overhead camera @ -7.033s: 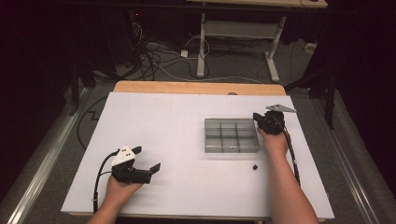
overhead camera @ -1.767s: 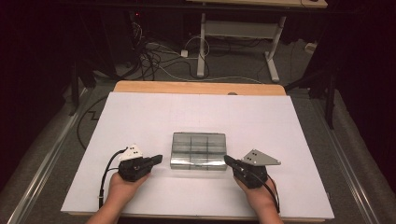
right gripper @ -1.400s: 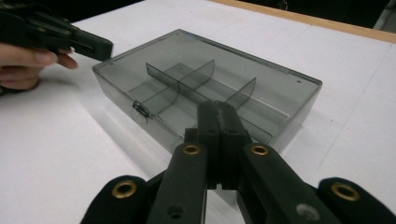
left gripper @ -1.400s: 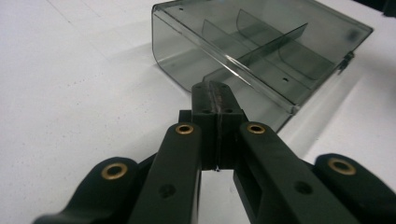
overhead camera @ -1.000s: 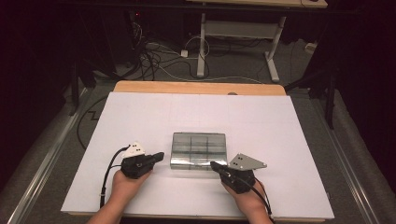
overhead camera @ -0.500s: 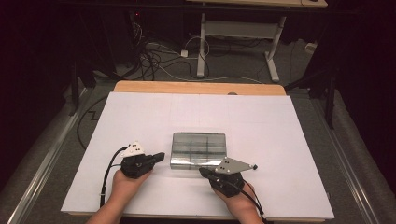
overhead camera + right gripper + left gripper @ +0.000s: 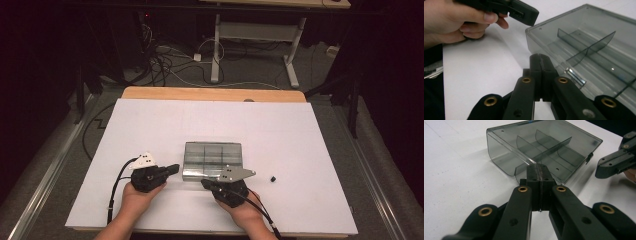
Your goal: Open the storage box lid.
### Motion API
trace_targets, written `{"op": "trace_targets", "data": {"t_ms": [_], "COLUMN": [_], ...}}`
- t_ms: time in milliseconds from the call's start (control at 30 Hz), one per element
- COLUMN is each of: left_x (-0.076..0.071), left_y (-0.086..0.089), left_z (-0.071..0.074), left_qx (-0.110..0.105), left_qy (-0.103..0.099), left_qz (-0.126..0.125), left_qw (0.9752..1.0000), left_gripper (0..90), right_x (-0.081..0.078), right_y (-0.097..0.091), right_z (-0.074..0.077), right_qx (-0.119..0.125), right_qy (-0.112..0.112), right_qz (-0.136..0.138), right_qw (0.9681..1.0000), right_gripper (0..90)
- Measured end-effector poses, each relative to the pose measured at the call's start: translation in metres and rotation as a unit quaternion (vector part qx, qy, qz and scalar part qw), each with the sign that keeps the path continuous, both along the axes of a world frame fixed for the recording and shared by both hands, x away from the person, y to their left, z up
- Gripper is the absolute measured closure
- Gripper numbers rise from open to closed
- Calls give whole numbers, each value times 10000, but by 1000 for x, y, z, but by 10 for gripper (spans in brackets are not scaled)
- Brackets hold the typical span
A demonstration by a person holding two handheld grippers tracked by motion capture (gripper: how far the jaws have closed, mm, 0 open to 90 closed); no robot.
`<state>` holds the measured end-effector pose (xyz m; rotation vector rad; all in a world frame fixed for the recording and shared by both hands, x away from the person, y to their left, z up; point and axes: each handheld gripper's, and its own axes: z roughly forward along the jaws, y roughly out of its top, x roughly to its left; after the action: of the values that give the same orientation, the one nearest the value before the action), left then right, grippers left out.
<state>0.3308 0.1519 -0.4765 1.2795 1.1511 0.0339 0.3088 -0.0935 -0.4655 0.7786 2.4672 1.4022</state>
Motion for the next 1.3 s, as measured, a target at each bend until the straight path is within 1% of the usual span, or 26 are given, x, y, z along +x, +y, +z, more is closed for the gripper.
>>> {"op": "trace_targets", "data": {"t_ms": [67,167,233,333,500,667,767,900,1067,1300], "left_x": [1,0,1,3,3,2,2,3,2,3], "left_y": [-1,-3,-4,-3,-4,-4,-5,-4,-4,-4], "left_z": [-3,-4,-5,-6,-6,-6,-6,-6,-6,-6], "left_qx": [58,60,108,61,103,109,109,102,85,71], "left_qy": [59,48,95,155,155,140,138,156,154,164], "left_qz": [2,-25,-53,-39,-48,-62,-61,-84,-98,-117], "left_qw": [10000,10000,9999,9999,9998,9998,9998,9998,9998,9998], "left_gripper": [873,873,874,874,874,874,874,874,874,873], "right_x": [-1,-2,-1,1,4,4,4,6,7,7], "right_y": [1,2,2,1,0,-1,-2,-5,-7,-8], "right_z": [-4,-9,-11,-13,-14,-14,-15,-15,-15,-16], "right_qx": [-46,-117,-131,-131,-199,-294,-328,-356,-402,-456], "right_qy": [34,101,134,260,299,263,308,424,474,453], "right_qz": [-7,-24,-51,-108,-158,-151,-167,-237,-283,-316], "right_qw": [10000,9999,9998,9995,9992,9991,9989,9982,9977,9974], "right_gripper": [900,900,900,900,900,900,900,900,900,900]}}
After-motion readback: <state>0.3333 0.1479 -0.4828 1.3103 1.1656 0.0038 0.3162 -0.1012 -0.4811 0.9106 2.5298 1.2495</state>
